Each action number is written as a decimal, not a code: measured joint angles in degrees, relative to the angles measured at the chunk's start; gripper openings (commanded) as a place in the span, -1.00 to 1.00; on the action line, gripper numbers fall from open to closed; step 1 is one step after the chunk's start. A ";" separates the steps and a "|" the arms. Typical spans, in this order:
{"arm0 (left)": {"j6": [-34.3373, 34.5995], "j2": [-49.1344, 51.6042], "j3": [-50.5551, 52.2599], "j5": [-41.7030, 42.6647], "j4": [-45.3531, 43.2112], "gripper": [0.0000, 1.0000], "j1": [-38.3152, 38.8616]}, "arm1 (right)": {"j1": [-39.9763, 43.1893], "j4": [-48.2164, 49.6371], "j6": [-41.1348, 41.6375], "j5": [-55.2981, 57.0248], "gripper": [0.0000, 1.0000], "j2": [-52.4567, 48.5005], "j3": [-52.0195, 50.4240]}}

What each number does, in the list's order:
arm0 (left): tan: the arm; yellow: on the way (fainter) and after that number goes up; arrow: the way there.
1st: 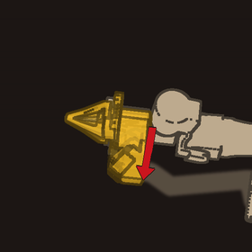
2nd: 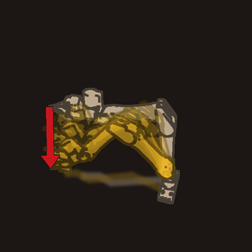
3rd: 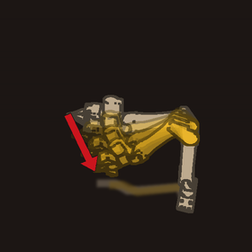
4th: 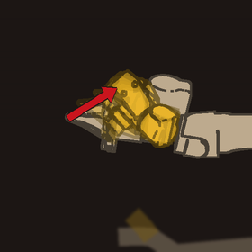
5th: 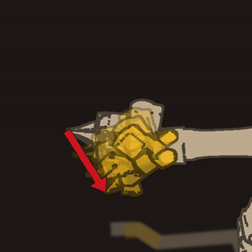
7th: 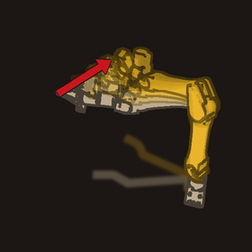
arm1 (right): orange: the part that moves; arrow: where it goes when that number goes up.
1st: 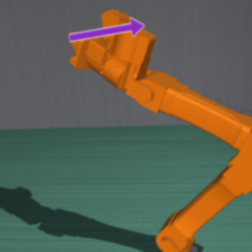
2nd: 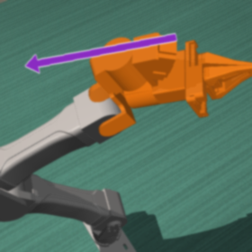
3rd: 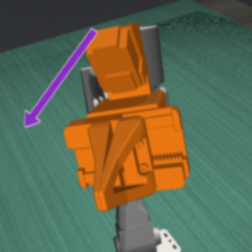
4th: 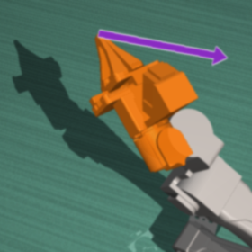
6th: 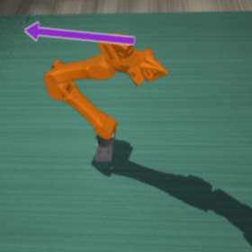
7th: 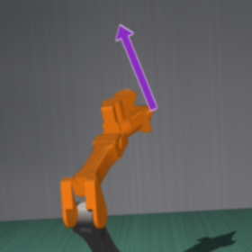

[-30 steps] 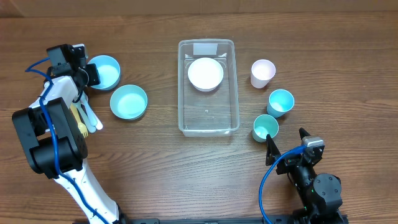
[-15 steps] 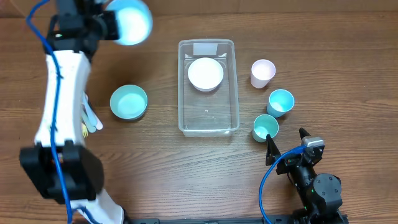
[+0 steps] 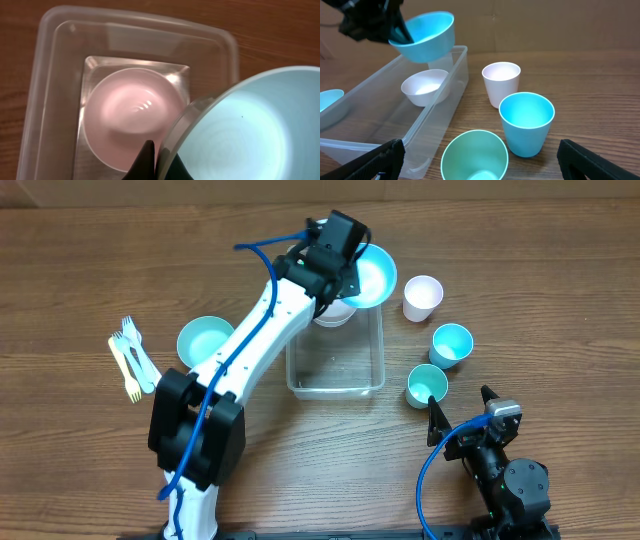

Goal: Pack container
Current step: 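Lower the light-blue bowl into the white bowl and release, then grasp the near light-blue bowl rim with the left gripper, then stack the light-blue bowl onto the bowls in the container, release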

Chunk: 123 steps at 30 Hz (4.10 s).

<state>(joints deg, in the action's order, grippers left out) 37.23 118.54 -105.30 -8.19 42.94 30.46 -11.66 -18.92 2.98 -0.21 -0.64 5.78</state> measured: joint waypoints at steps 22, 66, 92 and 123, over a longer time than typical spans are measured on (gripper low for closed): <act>17.62 3.52 0.02 -5.46 3.85 0.79 -2.38 | 0.00 0.00 0.00 0.00 1.00 0.00 0.00; -45.00 -14.60 42.66 12.74 -16.04 0.54 -37.33 | 0.00 0.00 0.00 0.00 1.00 -0.04 0.00; -30.27 -16.28 11.78 13.99 -5.51 -0.92 -28.15 | 0.00 0.00 -0.02 0.00 1.00 -0.04 0.00; -20.59 3.21 5.73 0.07 -9.35 -0.92 -5.88 | 0.00 0.00 0.00 0.00 1.00 -0.04 0.00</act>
<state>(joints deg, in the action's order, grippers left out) 16.64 121.75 -99.57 -8.12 33.58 24.58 -11.66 -18.92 2.98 -0.21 -0.69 5.78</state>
